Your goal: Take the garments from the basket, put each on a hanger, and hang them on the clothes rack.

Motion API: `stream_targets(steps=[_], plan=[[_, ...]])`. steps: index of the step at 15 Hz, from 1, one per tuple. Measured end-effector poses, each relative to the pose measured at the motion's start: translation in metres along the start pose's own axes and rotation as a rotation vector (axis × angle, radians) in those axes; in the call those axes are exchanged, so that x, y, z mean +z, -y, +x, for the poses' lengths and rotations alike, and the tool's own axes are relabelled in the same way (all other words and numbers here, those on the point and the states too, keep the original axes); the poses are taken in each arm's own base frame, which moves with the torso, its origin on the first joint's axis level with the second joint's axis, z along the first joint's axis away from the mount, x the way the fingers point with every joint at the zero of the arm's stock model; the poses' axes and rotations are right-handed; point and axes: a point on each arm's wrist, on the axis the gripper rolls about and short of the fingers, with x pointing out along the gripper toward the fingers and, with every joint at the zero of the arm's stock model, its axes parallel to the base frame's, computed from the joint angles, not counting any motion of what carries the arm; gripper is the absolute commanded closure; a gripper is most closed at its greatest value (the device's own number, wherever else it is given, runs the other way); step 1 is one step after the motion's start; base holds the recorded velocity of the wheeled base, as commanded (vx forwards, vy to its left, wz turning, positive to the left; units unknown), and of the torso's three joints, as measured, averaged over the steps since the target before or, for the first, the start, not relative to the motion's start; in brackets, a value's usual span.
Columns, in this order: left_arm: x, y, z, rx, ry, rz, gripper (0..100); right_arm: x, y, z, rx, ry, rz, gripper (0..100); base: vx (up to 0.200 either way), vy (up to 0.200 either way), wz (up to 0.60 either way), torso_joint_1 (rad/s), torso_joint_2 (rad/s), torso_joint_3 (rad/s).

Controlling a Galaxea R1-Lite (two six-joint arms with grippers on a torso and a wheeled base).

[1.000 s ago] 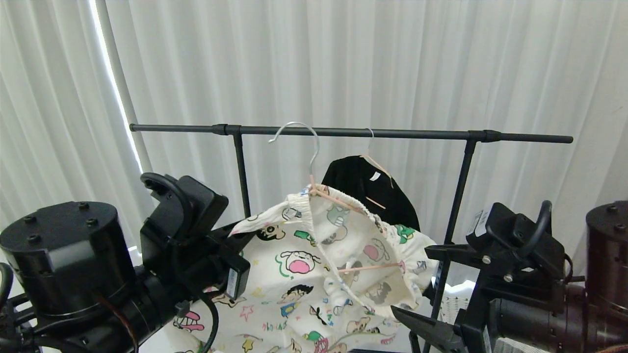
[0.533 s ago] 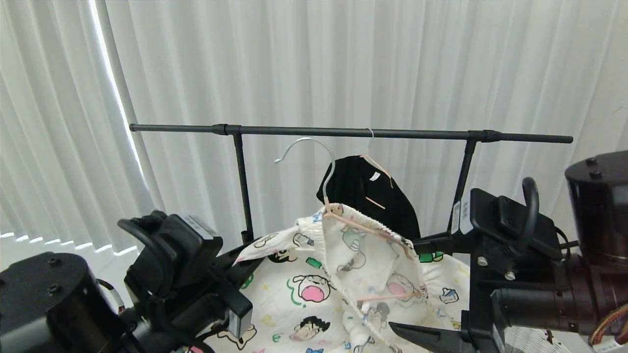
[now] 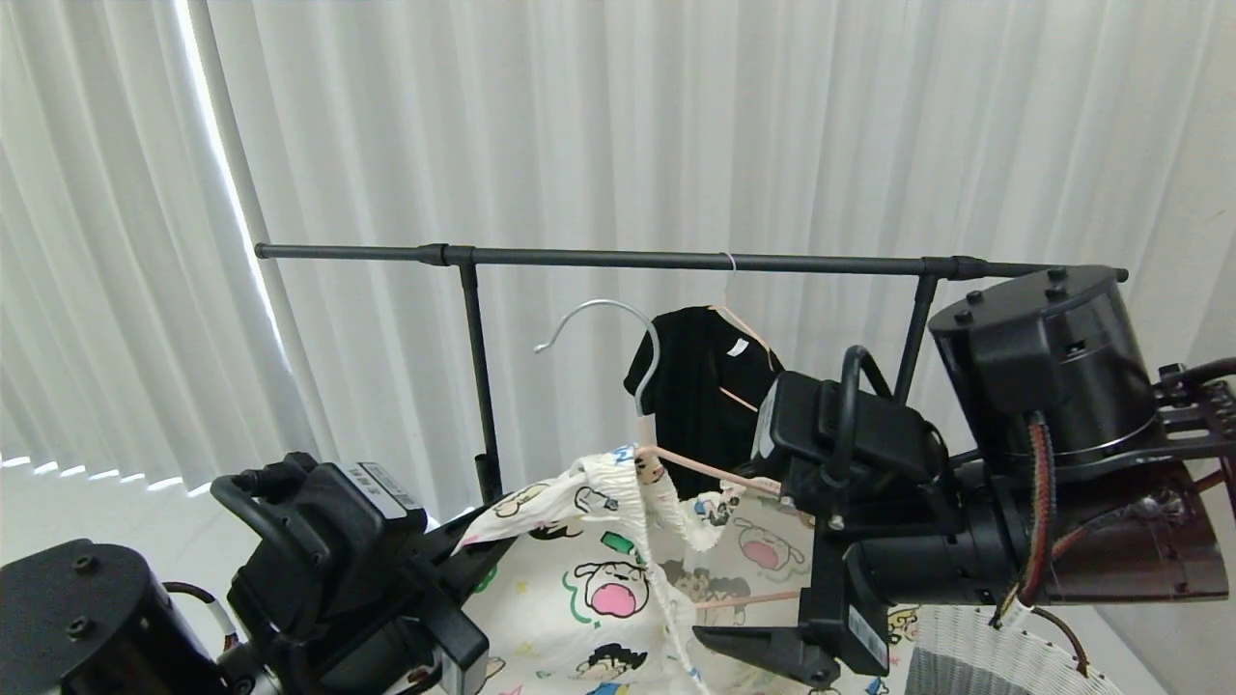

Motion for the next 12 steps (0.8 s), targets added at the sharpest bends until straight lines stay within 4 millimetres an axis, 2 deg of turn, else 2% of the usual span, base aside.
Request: stream_targets(steps=[3, 9, 12], plan=[[-0.006, -0.004, -0.001, 0.023, -0.029, 0.001, 100, -0.001, -0.001, 0.000, 0.009, -0.029, 0.004, 0, 0.000, 0.000, 0.00, 0.000, 0.00, 0.000], [-0.008, -0.005, -0.001, 0.029, -0.033, 0.000, 100, 0.002, 0.011, -0.008, -0.026, -0.040, 0.020, 0, 0.000, 0.000, 0.00, 0.000, 0.00, 0.000], [-0.003, -0.003, -0.001, 0.019, -0.001, 0.036, 100, 0.000, 0.014, -0.001, -0.025, -0.062, -0.002, 0, 0.000, 0.000, 0.00, 0.000, 0.00, 0.000]])
